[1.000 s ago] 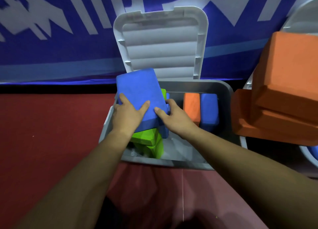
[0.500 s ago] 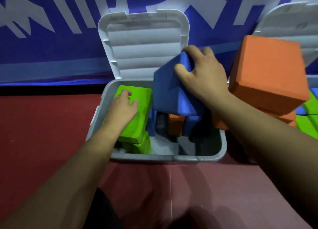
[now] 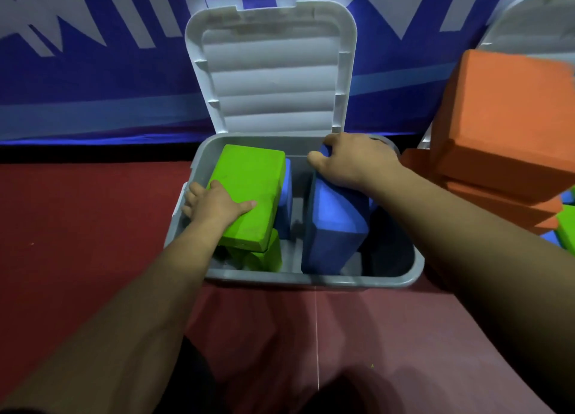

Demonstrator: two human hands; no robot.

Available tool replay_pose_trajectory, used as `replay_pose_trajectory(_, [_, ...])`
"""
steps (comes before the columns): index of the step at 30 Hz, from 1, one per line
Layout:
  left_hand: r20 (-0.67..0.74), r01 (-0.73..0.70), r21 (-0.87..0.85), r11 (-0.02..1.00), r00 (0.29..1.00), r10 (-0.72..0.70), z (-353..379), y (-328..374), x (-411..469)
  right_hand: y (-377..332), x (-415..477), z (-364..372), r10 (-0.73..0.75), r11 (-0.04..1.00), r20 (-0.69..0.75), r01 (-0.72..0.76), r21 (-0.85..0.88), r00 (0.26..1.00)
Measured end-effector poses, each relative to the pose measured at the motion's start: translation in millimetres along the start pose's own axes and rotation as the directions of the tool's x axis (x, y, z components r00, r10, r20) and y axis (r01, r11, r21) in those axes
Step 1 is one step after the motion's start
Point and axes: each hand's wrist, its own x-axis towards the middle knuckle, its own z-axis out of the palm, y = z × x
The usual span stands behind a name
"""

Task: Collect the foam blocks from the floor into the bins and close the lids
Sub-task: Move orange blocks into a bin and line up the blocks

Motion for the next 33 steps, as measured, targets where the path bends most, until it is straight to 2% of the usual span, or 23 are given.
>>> replay_pose_trajectory(3, [0.084,0.009,-0.082,0.997,0.996,-0.002,6,-5,9,9,18,30,0.052,0.999,0.144,-0.052,-0.002,0.988])
replay_pose_trajectory(6, [0.061,0.030,-0.139,0.990,0.998,-0.022,8,-11,16,17,4,93,0.109,0.993,0.388,-0.115,-0.010,0.915])
replay_pose_trajectory(7, [0.065,0.054,-0.138,0.989,0.997,-0.045,7,-11,16,20,-9,114,0.119,0.992,0.414,-0.128,-0.007,0.902])
replay_pose_trajectory(10, [0.152,0.083,-0.095,0.992,0.986,-0.068,8,-12,16,28,-27,164,0.109,0.994,0.333,-0.100,-0.045,0.937])
replay_pose_trajectory(13, [0.180,0.059,-0.200,0.978,0.983,-0.022,11,-11,11,24,-11,187,0.166,0.985,0.185,-0.154,-0.078,0.969])
replay_pose_trajectory(16, [0.196,0.022,-0.317,0.948,0.980,0.043,12,-4,9,16,-2,190,0.179,0.982,0.203,-0.165,-0.087,0.962])
replay_pose_trajectory(18, [0.170,0.014,-0.410,0.912,0.983,0.061,10,3,10,15,-3,184,0.201,0.979,0.178,-0.203,-0.011,0.963])
replay_pose_trajectory(20, [0.143,0.055,-0.545,0.837,0.989,0.028,5,13,12,15,-3,170,0.226,0.958,0.046,-0.230,0.169,0.973])
replay_pose_trajectory(21, [0.142,0.086,-0.620,0.780,0.990,0.003,4,18,13,13,-3,156,0.251,0.918,-0.009,-0.235,0.318,0.968])
replay_pose_trajectory(22, [0.159,0.115,-0.702,0.703,0.987,-0.003,4,24,13,14,-2,139,0.283,0.836,-0.038,-0.227,0.500,0.958])
replay_pose_trajectory(24, [0.212,0.169,-0.853,0.494,0.977,0.032,13,34,17,13,-2,97,0.371,0.555,-0.045,-0.183,0.811,0.928])
replay_pose_trajectory(25, [0.239,0.201,-0.897,0.394,0.970,0.049,23,40,19,13,-2,77,0.377,0.458,-0.046,-0.143,0.877,0.925])
replay_pose_trajectory(26, [0.273,0.237,-0.920,0.312,0.959,0.077,30,49,14,12,-2,61,0.355,0.421,-0.078,-0.084,0.903,0.932])
replay_pose_trajectory(27, [0.292,0.259,-0.938,0.231,0.948,0.123,32,60,2,8,-6,50,0.325,0.445,-0.111,-0.048,0.894,0.939])
replay_pose_trajectory(29, [0.292,0.265,-0.954,0.143,0.932,0.217,35,82,-21,1,-15,37,0.253,0.605,-0.223,0.026,0.796,0.941])
replay_pose_trajectory(31, [0.311,0.284,-0.950,0.130,0.896,0.318,48,95,-30,0,-21,27,0.200,0.748,-0.384,0.113,0.654,0.901])
replay_pose_trajectory(33, [0.301,0.224,-0.947,0.229,0.864,0.403,55,97,-35,5,-28,10,0.151,0.846,-0.514,0.158,0.509,0.845])
